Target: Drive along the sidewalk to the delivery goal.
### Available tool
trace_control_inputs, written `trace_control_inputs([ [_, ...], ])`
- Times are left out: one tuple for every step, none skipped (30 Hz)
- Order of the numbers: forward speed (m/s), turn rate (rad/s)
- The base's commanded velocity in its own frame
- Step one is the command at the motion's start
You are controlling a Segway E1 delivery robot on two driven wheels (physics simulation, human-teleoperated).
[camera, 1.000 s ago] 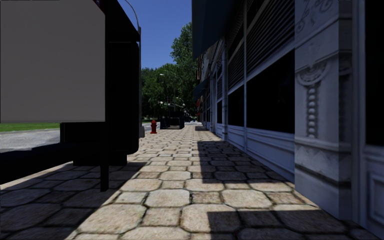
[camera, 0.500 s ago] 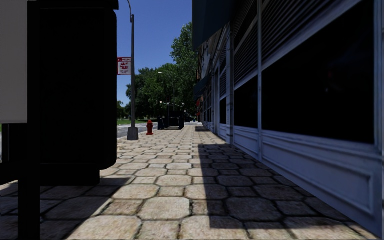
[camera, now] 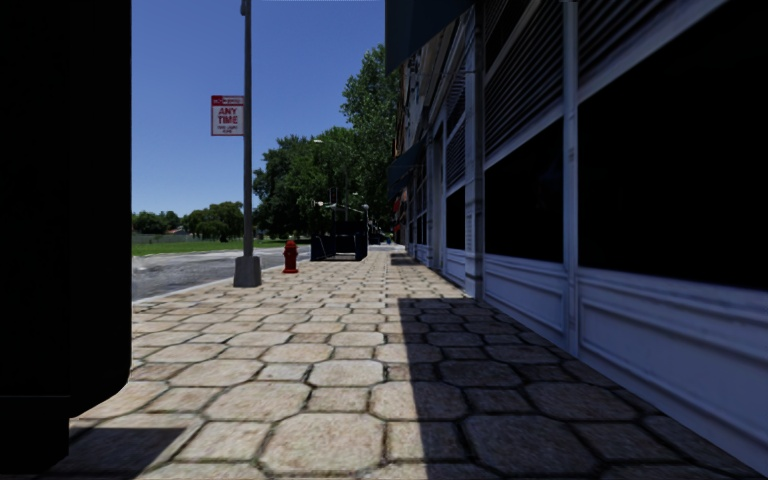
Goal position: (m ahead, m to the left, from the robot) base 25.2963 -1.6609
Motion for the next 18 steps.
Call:
trace_control_inputs([
  [2.0,0.0],
  [2.0,0.0],
  [2.0,0.0],
  [2.0,0.0],
  [2.0,0.0],
  [2.0,0.0],
  [2.0,0.0],
  [2.0,0.0],
  [2.0,0.0],
  [2.0,0.0],
  [2.0,0.0],
  [2.0,0.0],
  [2.0,0.0],
  [2.0,0.0],
  [2.0,0.0],
  [2.0,0.0],
  [2.0,0.0],
  [2.0,0.0],
])
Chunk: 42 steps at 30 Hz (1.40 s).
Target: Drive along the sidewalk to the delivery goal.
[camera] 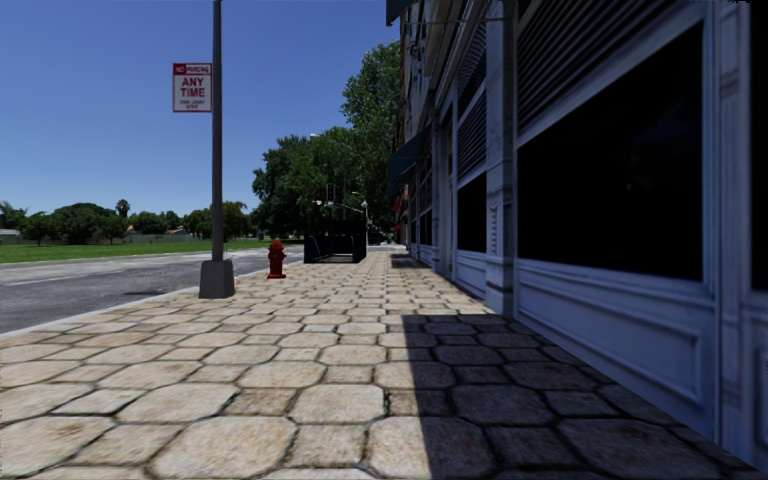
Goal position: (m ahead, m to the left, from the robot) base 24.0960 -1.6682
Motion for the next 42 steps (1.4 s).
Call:
trace_control_inputs([
  [2.0,0.0],
  [2.0,0.0],
  [2.0,0.0],
  [2.0,0.0],
  [2.0,0.0],
  [2.0,0.0],
  [2.0,0.0],
  [2.0,0.0],
  [2.0,0.0],
  [2.0,0.0],
  [2.0,0.0],
  [2.0,0.0],
  [2.0,0.0],
  [2.0,0.0],
  [2.0,0.0],
  [2.0,0.0],
  [2.0,0.0],
  [2.0,0.0],
  [2.0,0.0],
  [2.0,0.0],
  [2.0,0.0],
  [2.0,0.0],
  [2.0,0.0],
  [2.0,0.0],
  [2.0,0.0],
  [2.0,0.0],
  [2.0,0.0],
  [2.0,0.0],
  [2.0,0.0],
  [2.0,0.0],
  [2.0,0.0],
  [2.0,0.0],
  [2.0,0.0],
  [2.0,0.0],
  [2.0,0.0],
  [2.0,0.0],
  [2.0,0.0],
  [2.0,0.0],
  [2.0,0.0],
  [2.0,0.0],
  [2.0,0.0],
  [2.0,0.0],
])
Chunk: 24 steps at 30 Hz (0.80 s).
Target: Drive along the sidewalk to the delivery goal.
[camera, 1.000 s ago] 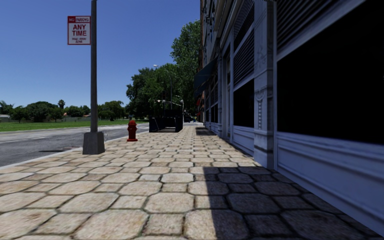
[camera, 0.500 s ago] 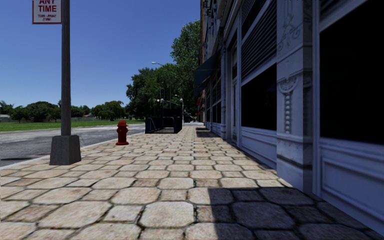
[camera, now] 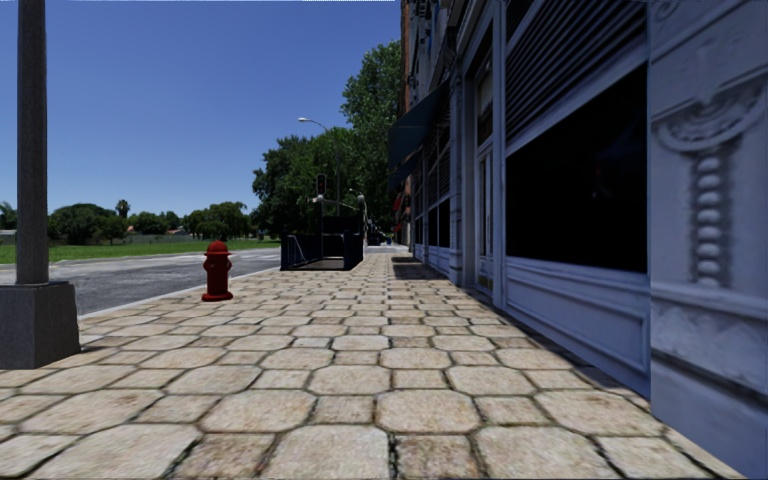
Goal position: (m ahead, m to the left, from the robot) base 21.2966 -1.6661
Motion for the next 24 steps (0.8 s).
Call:
trace_control_inputs([
  [2.0,0.0],
  [2.0,0.0],
  [2.0,0.0],
  [2.0,0.0],
  [2.0,0.0],
  [2.0,0.0],
  [2.0,0.0],
  [2.0,0.0],
  [2.0,0.0],
  [2.0,0.0],
  [2.0,0.0],
  [2.0,0.0],
  [2.0,0.0],
  [2.0,0.0],
  [2.0,0.0],
  [2.0,0.0],
  [2.0,0.0],
  [2.0,0.0],
  [2.0,-0.06],
  [2.0,-0.09],
  [2.0,-0.1],
  [2.0,-0.1],
  [2.0,-0.11],
  [2.0,-0.16],
])
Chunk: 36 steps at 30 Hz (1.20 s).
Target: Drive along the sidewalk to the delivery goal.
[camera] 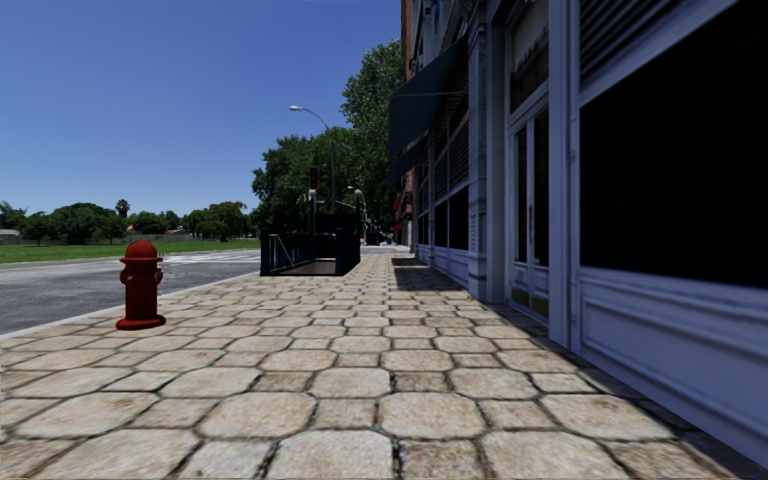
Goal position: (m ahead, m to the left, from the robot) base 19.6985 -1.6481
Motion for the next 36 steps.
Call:
trace_control_inputs([
  [2.0,-0.18],
  [2.0,-0.18],
  [2.0,-0.18],
  [2.0,-0.02],
  [2.0,0.0],
  [2.0,0.0],
  [2.0,0.0],
  [2.0,0.0],
  [2.0,0.0],
  [2.0,0.0],
  [2.0,0.0],
  [2.0,0.0],
  [2.0,0.0],
  [2.0,0.0],
  [2.0,0.0],
  [2.0,0.0],
  [2.0,0.0],
  [2.0,0.0],
  [2.0,0.0],
  [2.0,0.0],
  [2.0,0.0],
  [2.0,0.0],
  [2.0,0.0],
  [2.0,0.0],
  [2.0,0.0],
  [2.0,0.0],
  [2.0,0.0],
  [2.0,0.0],
  [2.0,0.0],
  [2.0,0.0],
  [2.0,0.0],
  [2.0,0.0],
  [2.0,0.0],
  [2.0,0.0],
  [2.0,0.0],
  [2.0,0.0],
])
